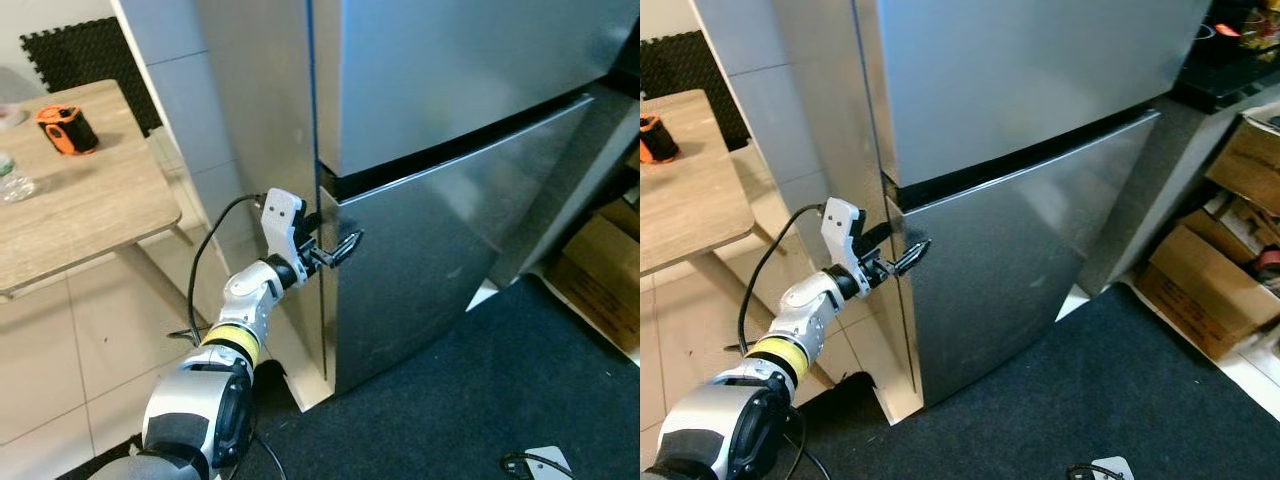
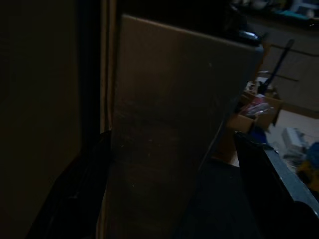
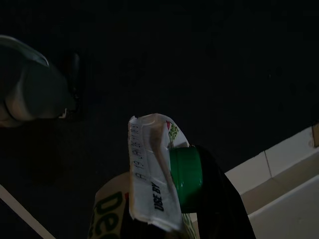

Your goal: Restocking fridge

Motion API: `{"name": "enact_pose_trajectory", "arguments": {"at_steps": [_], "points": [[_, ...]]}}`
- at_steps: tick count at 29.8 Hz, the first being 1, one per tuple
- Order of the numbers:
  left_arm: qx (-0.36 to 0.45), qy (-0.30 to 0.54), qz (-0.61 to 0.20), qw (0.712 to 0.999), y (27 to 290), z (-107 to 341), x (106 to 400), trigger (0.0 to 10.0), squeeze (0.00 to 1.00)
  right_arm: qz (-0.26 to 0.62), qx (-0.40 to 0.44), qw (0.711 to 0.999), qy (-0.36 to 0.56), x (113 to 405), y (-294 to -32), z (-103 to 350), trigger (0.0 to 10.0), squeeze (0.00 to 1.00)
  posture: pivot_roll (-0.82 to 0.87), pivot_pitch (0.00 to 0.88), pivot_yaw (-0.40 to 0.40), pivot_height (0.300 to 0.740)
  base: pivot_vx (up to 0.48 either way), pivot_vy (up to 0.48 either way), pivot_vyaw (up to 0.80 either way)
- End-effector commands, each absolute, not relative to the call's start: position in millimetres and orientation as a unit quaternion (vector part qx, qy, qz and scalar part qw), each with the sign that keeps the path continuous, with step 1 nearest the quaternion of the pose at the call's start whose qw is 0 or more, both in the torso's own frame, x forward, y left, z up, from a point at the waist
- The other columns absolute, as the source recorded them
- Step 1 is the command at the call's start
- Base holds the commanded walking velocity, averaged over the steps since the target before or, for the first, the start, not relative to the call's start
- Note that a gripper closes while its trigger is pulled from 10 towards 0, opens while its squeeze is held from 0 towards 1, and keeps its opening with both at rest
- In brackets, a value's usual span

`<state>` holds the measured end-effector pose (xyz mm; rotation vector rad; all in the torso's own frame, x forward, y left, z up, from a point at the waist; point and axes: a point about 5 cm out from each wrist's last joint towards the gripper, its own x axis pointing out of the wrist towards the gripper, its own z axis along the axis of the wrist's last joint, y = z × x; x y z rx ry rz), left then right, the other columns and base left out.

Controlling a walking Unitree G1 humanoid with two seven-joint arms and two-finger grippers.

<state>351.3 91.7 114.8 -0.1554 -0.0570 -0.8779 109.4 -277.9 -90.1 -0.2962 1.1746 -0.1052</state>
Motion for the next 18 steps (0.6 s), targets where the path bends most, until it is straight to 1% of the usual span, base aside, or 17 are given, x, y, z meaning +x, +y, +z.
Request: {"name": "enact_pose_trajectory", "arguments": {"at_steps": [1, 3, 4, 5, 6, 7, 8, 9, 10, 12, 13, 16, 17, 18], "points": [[-0.107, 0.011, -0.528, 0.842, 48, 95, 327, 10.0, 0.0, -0.053, -0.141, 0.818, 0.555, 108, -280, -90, 10.0, 0.0, -0.07, 0.04, -0.006, 0.74, 0.0, 0.0, 0.0], [-0.131, 0.003, -0.552, 0.824, 34, 94, 319, 10.0, 0.0, -0.053, -0.141, 0.819, 0.554, 108, -279, -90, 10.0, 0.0, -0.07, 0.04, -0.005, 0.74, 0.0, 0.0, 0.0], [-0.131, 0.003, -0.552, 0.824, 34, 94, 319, 10.0, 0.0, -0.053, -0.141, 0.819, 0.554, 108, -279, -90, 10.0, 0.0, -0.07, 0.04, -0.005, 0.74, 0.0, 0.0, 0.0], [-0.135, 0.002, -0.563, 0.816, 29, 93, 316, 10.0, 0.0, -0.054, -0.14, 0.819, 0.554, 108, -280, -90, 10.0, 0.0, -0.07, 0.04, -0.005, 0.74, 0.0, 0.0, 0.0], [-0.14, 0.003, -0.581, 0.802, 22, 91, 309, 10.0, 0.0, -0.054, -0.14, 0.819, 0.554, 108, -280, -90, 10.0, 0.0, -0.07, 0.04, -0.005, 0.74, 0.0, 0.0, 0.0], [-0.14, 0.003, -0.581, 0.802, 22, 91, 309, 10.0, 0.0, -0.054, -0.14, 0.819, 0.554, 108, -280, -90, 10.0, 0.0, -0.07, 0.04, -0.005, 0.74, 0.0, 0.0, 0.0], [-0.147, 0.005, -0.6, 0.786, 16, 88, 302, 10.0, 0.0, -0.054, -0.14, 0.82, 0.553, 109, -280, -90, 10.0, 0.0, -0.07, 0.039, -0.006, 0.74, 0.0, 0.0, 0.0], [-0.147, 0.005, -0.6, 0.786, 16, 88, 302, 10.0, 0.0, -0.054, -0.14, 0.82, 0.553, 109, -280, -90, 10.0, 0.0, -0.07, 0.039, -0.006, 0.74, 0.0, 0.0, 0.0], [-0.152, 0.011, -0.619, 0.77, 10, 83, 294, 10.0, 0.0, -0.055, -0.14, 0.82, 0.553, 109, -280, -90, 10.0, 0.0, -0.07, 0.039, -0.006, 0.74, 0.0, 0.0, 0.0], [-0.152, 0.011, -0.619, 0.77, 10, 83, 294, 10.0, 0.0, -0.055, -0.14, 0.82, 0.553, 109, -280, -90, 10.0, 0.0, -0.07, 0.039, -0.006, 0.74, 0.0, 0.0, 0.0], [-0.155, 0.02, -0.634, 0.757, 7, 77, 285, 10.0, 0.0, -0.056, -0.139, 0.82, 0.552, 109, -280, -89, 10.0, 0.0, -0.07, 0.039, -0.006, 0.74, 0.0, 0.0, 0.0], [-0.16, 0.044, -0.636, 0.754, 11, 65, 278, 10.0, 0.0, -0.056, -0.139, 0.82, 0.552, 108, -280, -89, 10.0, 0.0, -0.07, 0.037, -0.003, 0.74, 0.0, 0.0, 0.0], [-0.161, 0.079, -0.625, 0.76, 21, 49, 272, 10.0, 0.0, -0.057, -0.138, 0.82, 0.553, 108, -280, -90, 10.0, 0.0, -0.07, 0.039, -0.001, 0.74, 0.0, 0.0, 0.0], [-0.153, 0.133, -0.588, 0.783, 40, 27, 264, 10.0, 0.0, -0.057, -0.137, 0.819, 0.554, 107, -280, -90, 10.0, 0.0, -0.07, 0.039, -0.001, 0.74, 0.0, 0.0, 0.0]]}}
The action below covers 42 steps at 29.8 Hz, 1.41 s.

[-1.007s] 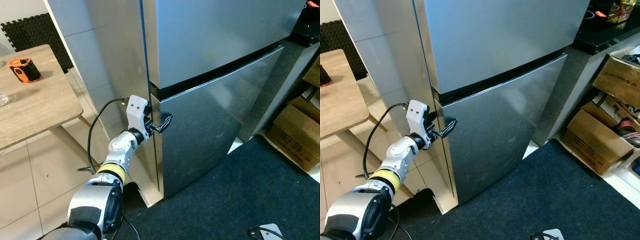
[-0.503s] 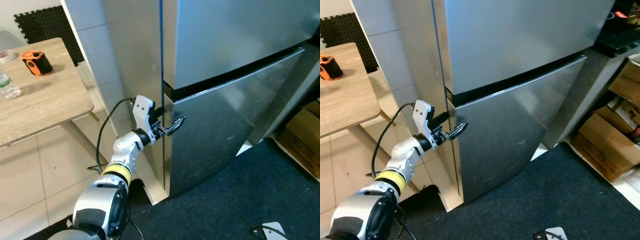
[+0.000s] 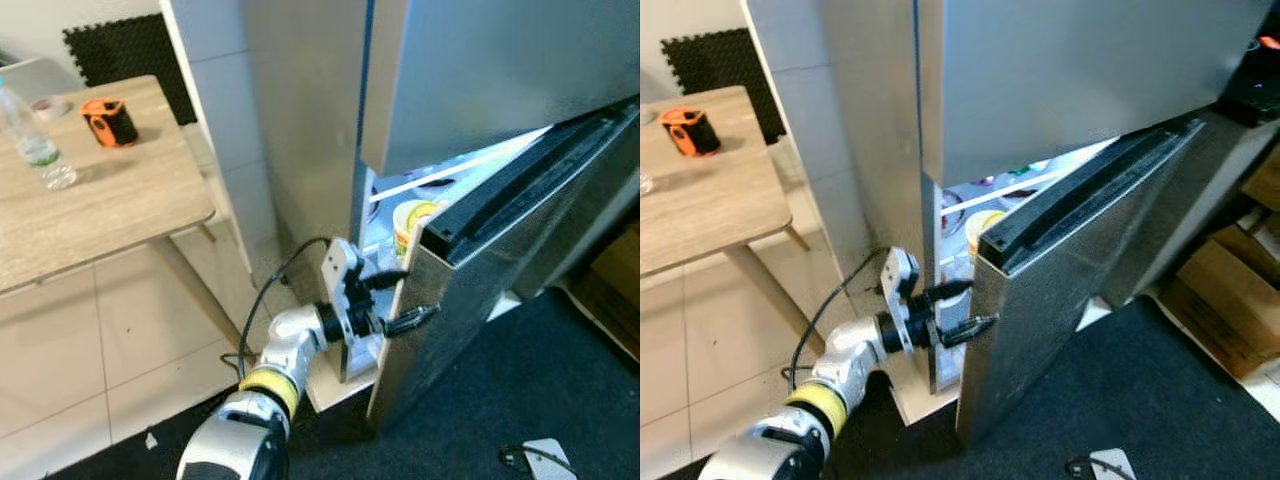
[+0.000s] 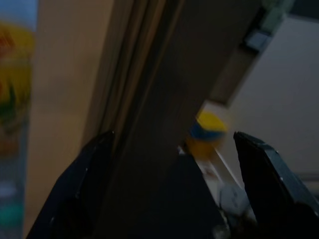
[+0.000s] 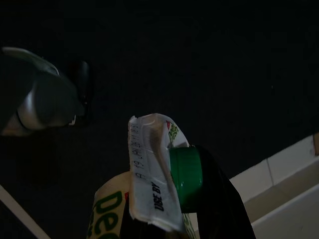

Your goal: Restocking fridge

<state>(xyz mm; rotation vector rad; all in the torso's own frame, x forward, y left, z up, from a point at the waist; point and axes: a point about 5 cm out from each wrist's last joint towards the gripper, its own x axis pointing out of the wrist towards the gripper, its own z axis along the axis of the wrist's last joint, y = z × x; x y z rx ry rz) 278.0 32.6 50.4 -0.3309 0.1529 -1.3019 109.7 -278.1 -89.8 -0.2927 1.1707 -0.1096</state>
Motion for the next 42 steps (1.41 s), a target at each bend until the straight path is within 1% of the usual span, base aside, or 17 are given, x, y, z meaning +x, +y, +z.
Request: {"name": "enact_pose_trajectory", "arguments": {"at_steps": [1, 2, 3, 4, 5, 7, 9, 11, 12, 13, 16, 19, 20, 22, 25, 30, 42], "points": [[-0.147, 0.168, -0.561, 0.797, 53, 12, 258, 10.0, 0.0, -0.056, -0.136, 0.819, 0.555, 106, -280, -90, 10.0, 0.0, -0.07, 0.039, -0.001, 0.74, 0.0, 0.0, 0.0], [-0.141, 0.201, -0.534, 0.809, 66, 0, 253, 10.0, 0.0, -0.056, -0.136, 0.819, 0.555, 106, -279, -91, 10.0, 0.0, -0.07, 0.039, -0.001, 0.74, 0.0, 0.0, 0.0], [-0.141, 0.201, -0.534, 0.809, 66, 0, 253, 10.0, 0.0, -0.056, -0.136, 0.819, 0.555, 106, -279, -91, 10.0, 0.0, -0.07, 0.039, -0.001, 0.74, 0.0, 0.0, 0.0], [-0.136, 0.223, -0.51, 0.82, 76, -9, 248, 10.0, 0.0, -0.056, -0.135, 0.819, 0.555, 105, -279, -91, 10.0, 0.0, -0.07, 0.039, -0.001, 0.74, 0.0, 0.0, 0.0], [-0.136, 0.223, -0.51, 0.82, 76, -9, 248, 10.0, 0.0, -0.056, -0.135, 0.819, 0.555, 105, -279, -91, 10.0, 0.0, -0.07, 0.039, -0.001, 0.74, 0.0, 0.0, 0.0], [-0.129, 0.276, -0.449, 0.84, 102, -29, 233, 10.0, 0.0, -0.054, -0.134, 0.819, 0.555, 105, -278, -91, 10.0, 0.0, -0.07, 0.039, 0.001, 0.74, 0.0, 0.0, 0.0], [-0.128, 0.316, -0.403, 0.85, 122, -43, 219, 10.0, 0.0, -0.052, -0.135, 0.819, 0.555, 105, -278, -91, 10.0, 0.0, -0.06, 0.038, 0.0, 0.74, 0.0, 0.0, 0.0], [-0.128, 0.316, -0.403, 0.85, 122, -43, 219, 10.0, 0.0, -0.052, -0.135, 0.819, 0.555, 105, -278, -91, 10.0, 0.0, -0.06, 0.038, 0.0, 0.74, 0.0, 0.0, 0.0], [-0.127, 0.332, -0.385, 0.852, 129, -49, 213, 10.0, 0.0, -0.051, -0.135, 0.819, 0.555, 105, -278, -91, 10.0, 0.0, -0.06, 0.038, 0.0, 0.74, 0.0, 0.0, 0.0], [-0.127, 0.332, -0.385, 0.852, 129, -49, 213, 10.0, 0.0, -0.051, -0.135, 0.819, 0.555, 105, -278, -91, 10.0, 0.0, -0.06, 0.038, 0.0, 0.74, 0.0, 0.0, 0.0], [-0.105, 0.399, -0.292, 0.863, 157, -72, 182, 10.0, 0.0, -0.048, -0.131, 0.824, 0.549, 107, -278, -90, 10.0, 0.0, -0.06, 0.029, -0.004, 0.74, 0.0, 0.0, 0.0], [-0.096, 0.431, -0.237, 0.866, 170, -81, 167, 10.0, 0.0, -0.046, -0.13, 0.826, 0.547, 109, -278, -90, 10.0, 0.0, -0.06, 0.023, -0.005, 0.74, 0.0, 0.0, 0.0], [-0.096, 0.431, -0.237, 0.866, 170, -81, 167, 10.0, 0.0, -0.046, -0.13, 0.826, 0.547, 109, -278, -90, 10.0, 0.0, -0.06, 0.023, -0.005, 0.74, 0.0, 0.0, 0.0], [-0.091, 0.453, -0.19, 0.866, 179, -88, 155, 10.0, 0.0, -0.047, -0.129, 0.825, 0.548, 109, -278, -90, 10.0, 0.0, -0.06, 0.023, -0.005, 0.74, 0.0, 0.0, 0.0], [-0.088, 0.462, -0.171, 0.866, 183, -90, 150, 10.0, 0.0, -0.044, -0.132, 0.822, 0.552, 108, -278, -90, 10.0, 0.0, -0.06, 0.019, -0.006, 0.74, 0.0, 0.0, 0.0], [-0.08, 0.476, -0.127, 0.867, 189, -95, 142, 10.0, 0.0, -0.043, -0.129, 0.818, 0.559, 106, -278, -91, 10.0, 0.0, -0.06, 0.023, -0.006, 0.74, 0.0, 0.0, -0.78], [-0.057, 0.47, -0.114, 0.873, 181, -94, 151, 10.0, 0.0, -0.04, -0.125, 0.818, 0.56, 106, -276, -92, 10.0, 0.0, -0.06, 0.028, -0.001, 0.74, 0.0, 0.0, -0.78]]}}
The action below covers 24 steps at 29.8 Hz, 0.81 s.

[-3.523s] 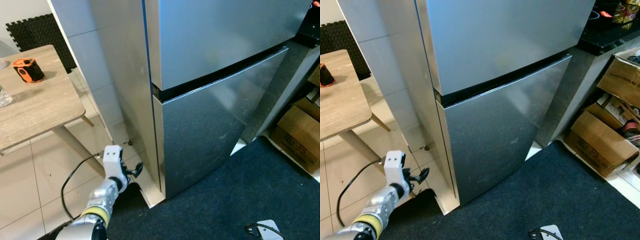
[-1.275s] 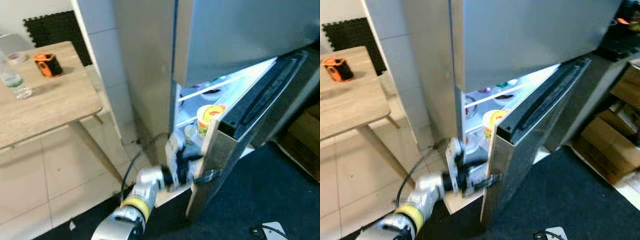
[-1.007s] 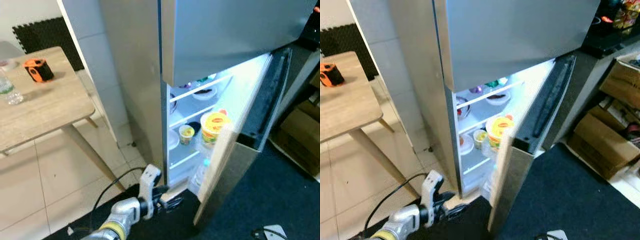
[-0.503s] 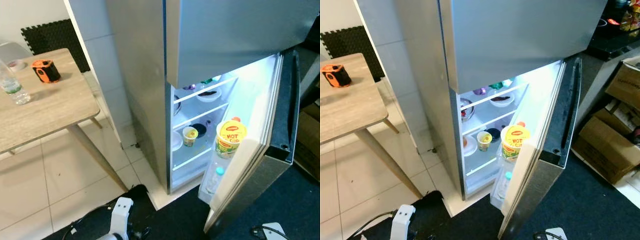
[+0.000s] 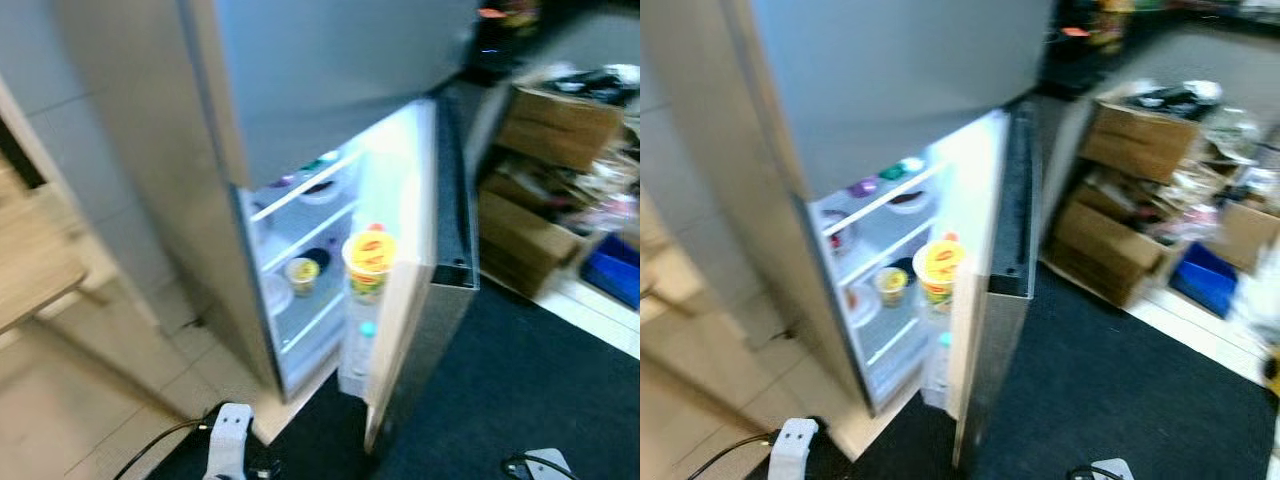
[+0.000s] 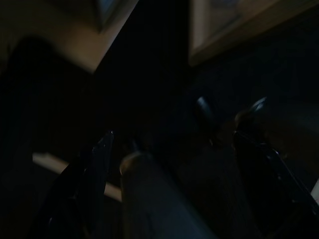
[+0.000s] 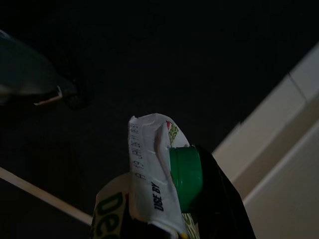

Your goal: Restocking fridge

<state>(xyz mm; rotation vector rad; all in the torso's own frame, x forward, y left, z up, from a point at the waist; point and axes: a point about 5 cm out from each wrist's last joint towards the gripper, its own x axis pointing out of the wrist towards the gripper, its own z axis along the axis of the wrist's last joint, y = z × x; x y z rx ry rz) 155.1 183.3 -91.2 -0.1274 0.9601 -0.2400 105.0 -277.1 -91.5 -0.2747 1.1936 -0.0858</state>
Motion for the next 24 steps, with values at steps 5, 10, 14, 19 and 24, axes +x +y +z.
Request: {"name": "enact_pose_trajectory", "arguments": {"at_steps": [5, 10, 14, 19, 24], "points": [[-0.054, 0.471, -0.109, 0.874, 181, -94, 151, 10.0, 0.0, -0.039, -0.123, 0.818, 0.561, 106, -276, -92, 10.0, 0.0, -0.06, 0.027, -0.002, 0.74, 0.0, 0.0, -0.78], [-0.046, 0.477, -0.112, 0.871, 179, -96, 147, 10.0, 0.0, -0.04, -0.122, 0.817, 0.562, 105, -276, -92, 10.0, 0.0, -0.06, 0.027, -0.002, 0.74, 0.0, 0.0, -0.78], [-0.045, 0.476, -0.109, 0.872, 178, -96, 148, 10.0, 0.0, -0.038, -0.122, 0.818, 0.56, 106, -275, -92, 10.0, 0.0, -0.06, 0.028, -0.001, 0.74, 0.0, 0.0, -0.78], [-0.046, 0.467, -0.088, 0.879, 180, -94, 154, 10.0, 0.0, -0.04, -0.124, 0.823, 0.553, 108, -275, -91, 10.0, 0.0, -0.06, 0.028, -0.003, 0.74, 0.0, 0.0, -0.63], [-0.071, 0.428, -0.017, 0.901, 191, -84, 175, 10.0, 0.0, -0.043, -0.123, 0.827, 0.547, 110, -276, -90, 10.0, 0.0, -0.06, 0.028, -0.003, 0.74, 0.0, 0.0, 0.0]]}}
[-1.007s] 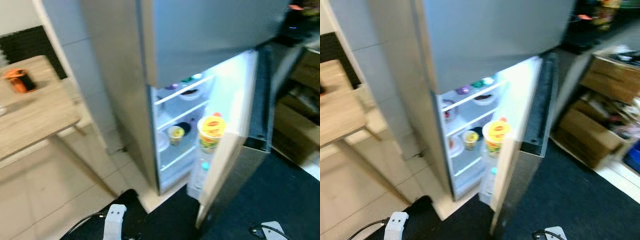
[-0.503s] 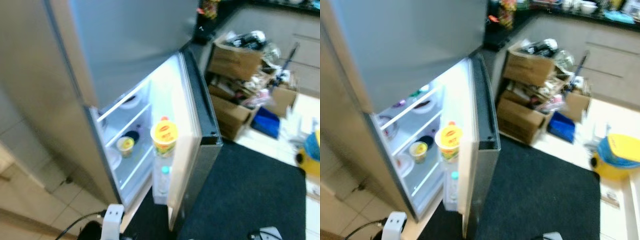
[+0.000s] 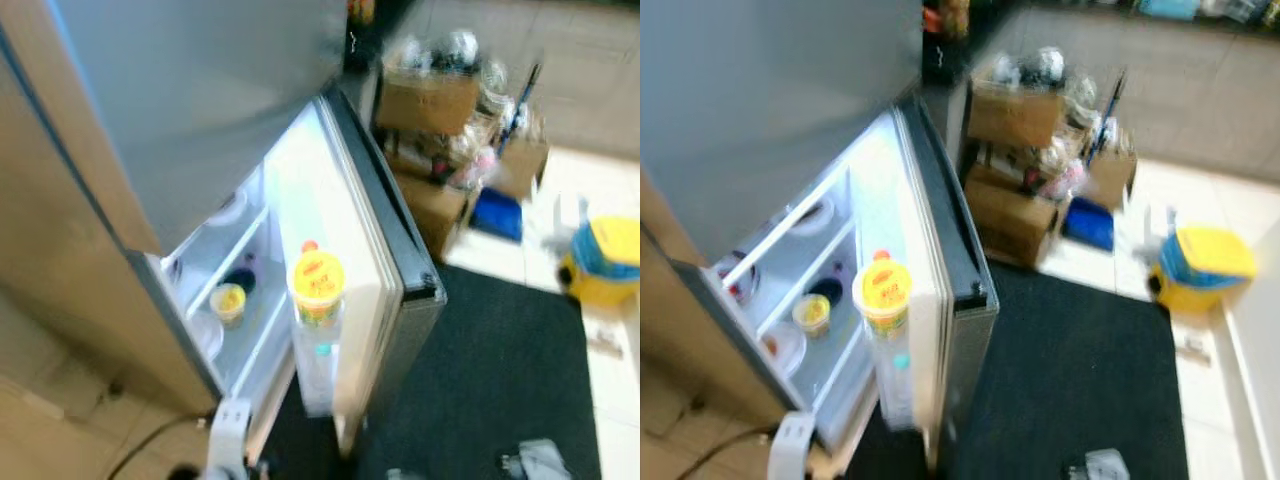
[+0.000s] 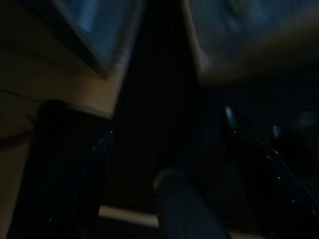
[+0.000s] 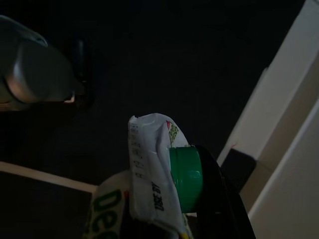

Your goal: Restocking fridge

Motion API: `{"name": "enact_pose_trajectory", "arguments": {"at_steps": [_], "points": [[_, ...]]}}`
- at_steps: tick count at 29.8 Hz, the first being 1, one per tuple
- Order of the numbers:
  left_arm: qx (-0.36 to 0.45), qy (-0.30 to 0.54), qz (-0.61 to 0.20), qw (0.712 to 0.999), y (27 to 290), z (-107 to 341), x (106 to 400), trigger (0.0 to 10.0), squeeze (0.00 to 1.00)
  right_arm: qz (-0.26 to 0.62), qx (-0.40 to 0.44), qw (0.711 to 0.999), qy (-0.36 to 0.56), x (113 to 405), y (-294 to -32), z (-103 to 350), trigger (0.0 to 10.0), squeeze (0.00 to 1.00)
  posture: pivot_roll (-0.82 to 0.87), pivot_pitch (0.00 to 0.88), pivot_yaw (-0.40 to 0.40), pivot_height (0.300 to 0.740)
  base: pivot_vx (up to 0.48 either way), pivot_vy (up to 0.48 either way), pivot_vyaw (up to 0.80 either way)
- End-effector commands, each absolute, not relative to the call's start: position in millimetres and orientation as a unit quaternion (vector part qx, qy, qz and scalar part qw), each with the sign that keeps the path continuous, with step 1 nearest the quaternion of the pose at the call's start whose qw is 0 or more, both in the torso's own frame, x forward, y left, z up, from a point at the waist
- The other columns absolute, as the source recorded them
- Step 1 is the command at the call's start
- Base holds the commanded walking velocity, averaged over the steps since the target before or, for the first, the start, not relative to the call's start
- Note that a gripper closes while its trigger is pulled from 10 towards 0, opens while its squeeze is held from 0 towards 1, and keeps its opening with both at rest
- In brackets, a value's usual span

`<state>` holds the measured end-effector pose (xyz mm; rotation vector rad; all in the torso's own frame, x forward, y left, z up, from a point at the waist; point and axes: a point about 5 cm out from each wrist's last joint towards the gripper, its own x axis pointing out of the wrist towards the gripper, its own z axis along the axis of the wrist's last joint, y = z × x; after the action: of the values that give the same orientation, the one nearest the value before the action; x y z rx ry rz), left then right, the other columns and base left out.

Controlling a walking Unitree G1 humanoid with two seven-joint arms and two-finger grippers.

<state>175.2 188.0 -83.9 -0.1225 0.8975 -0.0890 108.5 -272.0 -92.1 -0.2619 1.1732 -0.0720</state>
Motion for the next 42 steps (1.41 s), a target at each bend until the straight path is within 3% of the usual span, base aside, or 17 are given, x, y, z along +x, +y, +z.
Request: {"name": "enact_pose_trajectory", "arguments": {"at_steps": [1, 6, 11, 13, 14, 16, 22, 31, 42], "points": [[-0.077, 0.419, -0.004, 0.905, 193, -82, 179, 10.0, 0.0, -0.043, -0.122, 0.827, 0.547, 111, -276, -90, 10.0, 0.0, -0.06, 0.028, -0.003, 0.74, 0.0, 0.0, 0.0], [-0.151, 0.357, 0.069, 0.919, 204, -66, 205, 10.0, 0.0, -0.043, -0.123, 0.827, 0.546, 111, -276, -90, 10.0, 0.0, -0.05, 0.029, -0.003, 0.74, 0.0, 0.0, 0.0], [-0.235, 0.301, 0.072, 0.921, 199, -53, 226, 10.0, 0.0, -0.042, -0.124, 0.827, 0.546, 110, -276, -90, 10.0, 0.0, -0.05, 0.029, -0.003, 0.74, 0.0, 0.0, 0.0], [-0.328, 0.254, 0.029, 0.909, 184, -42, 243, 10.0, 0.0, -0.042, -0.123, 0.828, 0.546, 110, -276, -90, 10.0, 0.0, -0.05, 0.029, -0.003, 0.74, 0.0, 0.0, 0.0], [-0.328, 0.254, 0.029, 0.909, 184, -42, 243, 10.0, 0.0, -0.042, -0.123, 0.828, 0.546, 110, -276, -90, 10.0, 0.0, -0.05, 0.029, -0.003, 0.74, 0.0, 0.0, 0.0], [-0.401, 0.219, -0.051, 0.888, 162, -30, 256, 10.0, 0.0, -0.041, -0.123, 0.828, 0.546, 110, -276, -90, 10.0, 0.0, -0.05, 0.029, -0.003, 0.74, 0.0, 0.0, 0.0], [-0.466, 0.187, -0.175, 0.847, 131, -15, 264, 10.0, 0.0, -0.04, -0.123, 0.828, 0.546, 110, -274, -91, 10.0, 0.0, -0.05, 0.03, 0.003, 0.74, 0.0, 0.0, 0.0], [-0.497, 0.145, -0.306, 0.799, 98, 7, 273, 10.0, 0.0, -0.04, -0.125, 0.827, 0.547, 109, -275, -91, 10.0, 0.0, -0.05, 0.029, 0.003, 0.74, 0.0, 0.0, 0.0], [-0.457, 0.137, -0.527, 0.703, 50, 33, 257, 10.0, 0.0, -0.041, -0.126, 0.827, 0.546, 110, -276, -90, 10.0, 0.0, -0.06, 0.025, 0.005, 0.74, 0.0, 0.0, 0.0]]}}
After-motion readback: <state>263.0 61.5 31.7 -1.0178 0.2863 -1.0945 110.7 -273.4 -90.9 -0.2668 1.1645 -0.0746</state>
